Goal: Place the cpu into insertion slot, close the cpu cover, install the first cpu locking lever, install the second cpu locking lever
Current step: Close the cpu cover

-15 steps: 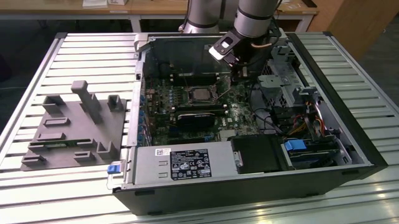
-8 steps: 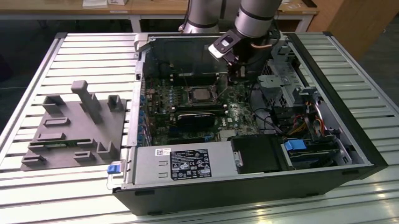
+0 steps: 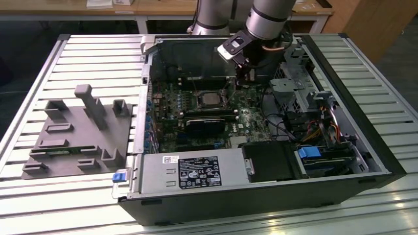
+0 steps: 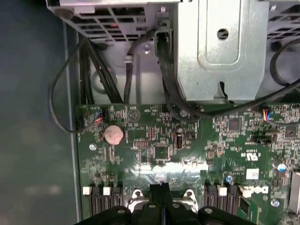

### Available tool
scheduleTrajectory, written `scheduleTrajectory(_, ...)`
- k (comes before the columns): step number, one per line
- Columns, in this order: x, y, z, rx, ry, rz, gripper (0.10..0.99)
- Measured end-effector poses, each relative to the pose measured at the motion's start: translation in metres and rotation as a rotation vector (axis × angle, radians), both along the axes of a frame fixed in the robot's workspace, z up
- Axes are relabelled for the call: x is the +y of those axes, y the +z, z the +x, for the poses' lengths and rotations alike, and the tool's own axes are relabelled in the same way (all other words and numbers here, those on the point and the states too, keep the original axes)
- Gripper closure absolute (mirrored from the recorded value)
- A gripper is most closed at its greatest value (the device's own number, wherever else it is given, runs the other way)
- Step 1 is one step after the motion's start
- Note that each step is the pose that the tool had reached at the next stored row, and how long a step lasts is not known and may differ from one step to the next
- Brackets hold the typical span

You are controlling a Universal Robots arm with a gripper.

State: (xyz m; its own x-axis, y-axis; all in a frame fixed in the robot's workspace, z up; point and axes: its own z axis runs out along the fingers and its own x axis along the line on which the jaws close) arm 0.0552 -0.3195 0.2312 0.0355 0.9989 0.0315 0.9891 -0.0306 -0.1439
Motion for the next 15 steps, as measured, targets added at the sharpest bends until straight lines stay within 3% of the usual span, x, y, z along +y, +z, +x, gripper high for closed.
scheduleTrajectory(8,-0.0001,-0.0012,-0.0280,-0.0214,0.000,0.000,0.984)
scheduleTrajectory(11,-0.0001,-0.0017,-0.0367,-0.0265,0.000,0.000,0.984)
scheduleTrajectory(15,-0.0001,-0.0016,-0.0412,-0.0326,0.000,0.000,0.984)
